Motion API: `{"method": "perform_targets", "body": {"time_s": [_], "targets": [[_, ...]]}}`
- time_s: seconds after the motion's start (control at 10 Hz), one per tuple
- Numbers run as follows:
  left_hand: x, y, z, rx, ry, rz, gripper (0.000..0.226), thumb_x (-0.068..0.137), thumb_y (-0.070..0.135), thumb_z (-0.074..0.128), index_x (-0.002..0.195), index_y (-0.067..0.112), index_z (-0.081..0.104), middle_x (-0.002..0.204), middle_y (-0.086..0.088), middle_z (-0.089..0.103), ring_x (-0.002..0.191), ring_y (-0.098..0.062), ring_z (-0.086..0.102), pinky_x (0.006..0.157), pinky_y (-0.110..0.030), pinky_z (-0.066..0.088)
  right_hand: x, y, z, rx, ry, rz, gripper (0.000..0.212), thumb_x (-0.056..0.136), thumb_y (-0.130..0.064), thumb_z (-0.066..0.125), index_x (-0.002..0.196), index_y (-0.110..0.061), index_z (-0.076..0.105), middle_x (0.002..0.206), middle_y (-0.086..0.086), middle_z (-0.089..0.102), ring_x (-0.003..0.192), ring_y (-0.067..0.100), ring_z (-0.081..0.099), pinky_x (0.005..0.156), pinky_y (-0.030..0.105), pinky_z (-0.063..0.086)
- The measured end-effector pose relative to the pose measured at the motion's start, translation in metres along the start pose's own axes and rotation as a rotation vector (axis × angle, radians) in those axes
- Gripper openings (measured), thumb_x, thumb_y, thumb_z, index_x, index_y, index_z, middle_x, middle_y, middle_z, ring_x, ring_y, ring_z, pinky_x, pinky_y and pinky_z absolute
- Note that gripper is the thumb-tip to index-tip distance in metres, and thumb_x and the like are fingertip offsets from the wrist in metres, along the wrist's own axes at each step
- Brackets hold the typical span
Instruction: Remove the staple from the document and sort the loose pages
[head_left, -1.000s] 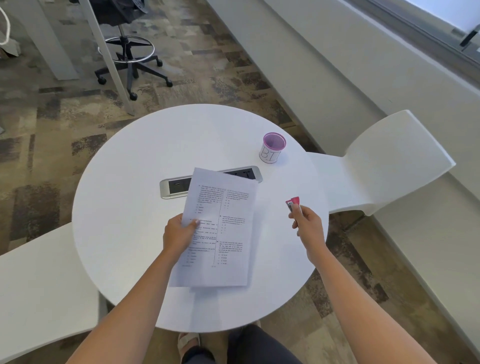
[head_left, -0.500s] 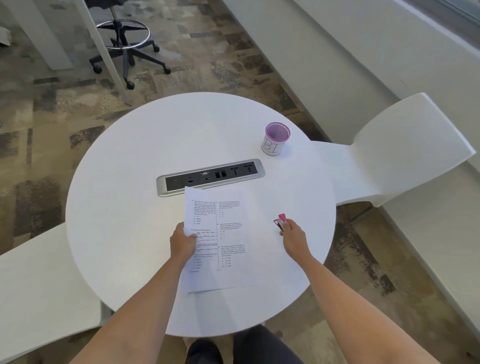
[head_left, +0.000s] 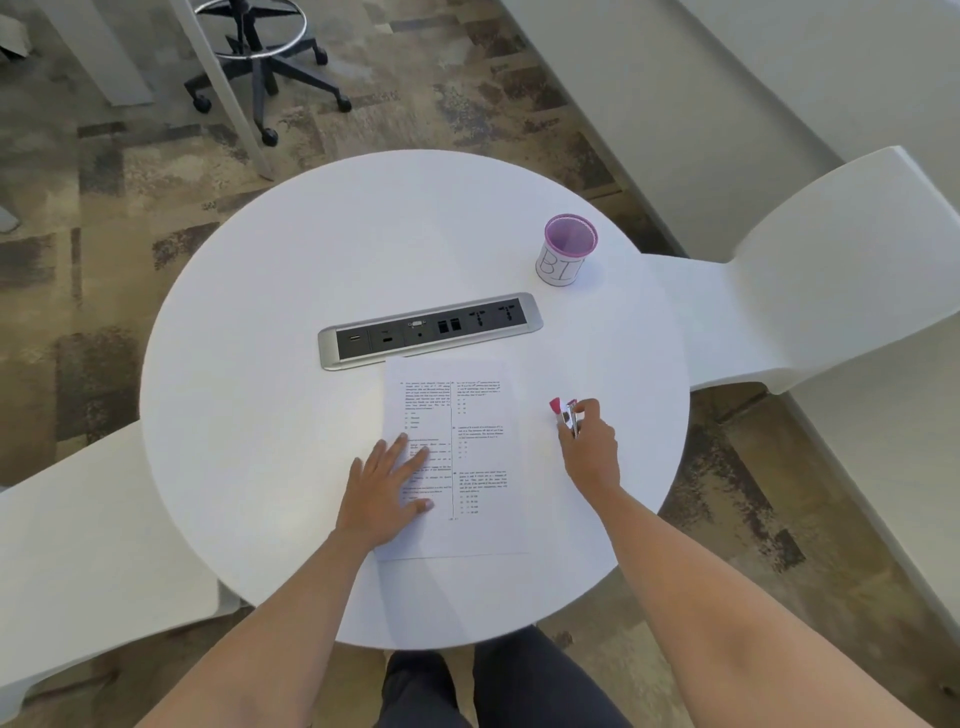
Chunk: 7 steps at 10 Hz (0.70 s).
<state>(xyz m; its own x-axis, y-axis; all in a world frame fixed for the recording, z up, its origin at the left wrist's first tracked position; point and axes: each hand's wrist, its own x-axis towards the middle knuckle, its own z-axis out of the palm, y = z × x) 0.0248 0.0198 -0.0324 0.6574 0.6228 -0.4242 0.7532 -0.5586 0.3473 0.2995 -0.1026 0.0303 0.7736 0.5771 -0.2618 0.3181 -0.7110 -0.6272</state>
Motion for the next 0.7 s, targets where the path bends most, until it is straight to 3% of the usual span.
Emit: {"method": "perform_targets", "body": {"time_s": [0.2,0.3,0.5,0.6,0.7], "targets": [[0.001,0.0,0.004,0.06,-0.03,-0.034,0.079,0.089,0.067,0.042,0.151,0.046,-0.001,0.161,0.012,-0.016,0.151,-0.02,-0.011,0.118,-0.05,0.0,0.003,0.003,0.006,-0.055,-0.079,0.151,0.031,0.086,-0.004,0.049,0.117,-0.01,0.046,0.101,0.011,0.06,0.085,0.029,0.055,0.067,0.031,0.04],[0.0,0.0,0.006,0.057,-0.034,-0.041,0.078,0.089,0.068,0.042,0.15,0.048,-0.002,0.16,0.013,-0.018,0.15,-0.019,-0.012,0.118,-0.051,0.0,0.005,0.002,0.007,-0.069,-0.077,0.161,0.03,0.086,-0.003,0.05,0.115,-0.009,0.045,0.103,0.014,0.06,0.081,0.028,0.051,0.067,0.031,0.04],[0.001,0.006,-0.002,0.083,-0.049,-0.066,0.077,0.09,0.066,0.042,0.152,0.046,0.002,0.163,0.01,-0.012,0.151,-0.02,-0.01,0.117,-0.055,0.002,0.004,0.002,0.0,-0.047,-0.094,0.188,0.039,0.089,-0.021,0.06,0.121,-0.007,0.043,0.114,0.014,0.058,0.103,0.031,0.058,0.079,0.036,0.047],[-0.004,0.016,-0.013,0.095,0.013,-0.05,0.078,0.091,0.064,0.041,0.154,0.039,0.001,0.164,0.007,-0.011,0.151,-0.021,-0.009,0.116,-0.057,0.001,0.001,-0.006,-0.007,-0.101,-0.064,0.155,0.046,0.09,-0.034,0.061,0.125,-0.011,0.044,0.121,0.009,0.057,0.11,0.029,0.057,0.092,0.041,0.044],[0.001,0.032,-0.031,0.055,0.096,0.01,0.079,0.092,0.062,0.043,0.154,0.036,0.001,0.164,0.006,-0.008,0.151,-0.022,-0.009,0.117,-0.057,0.0,0.007,-0.022,-0.015,-0.07,-0.03,0.1,0.047,0.088,-0.033,0.064,0.127,-0.015,0.045,0.125,0.004,0.057,0.112,0.025,0.056,0.096,0.041,0.036]]}}
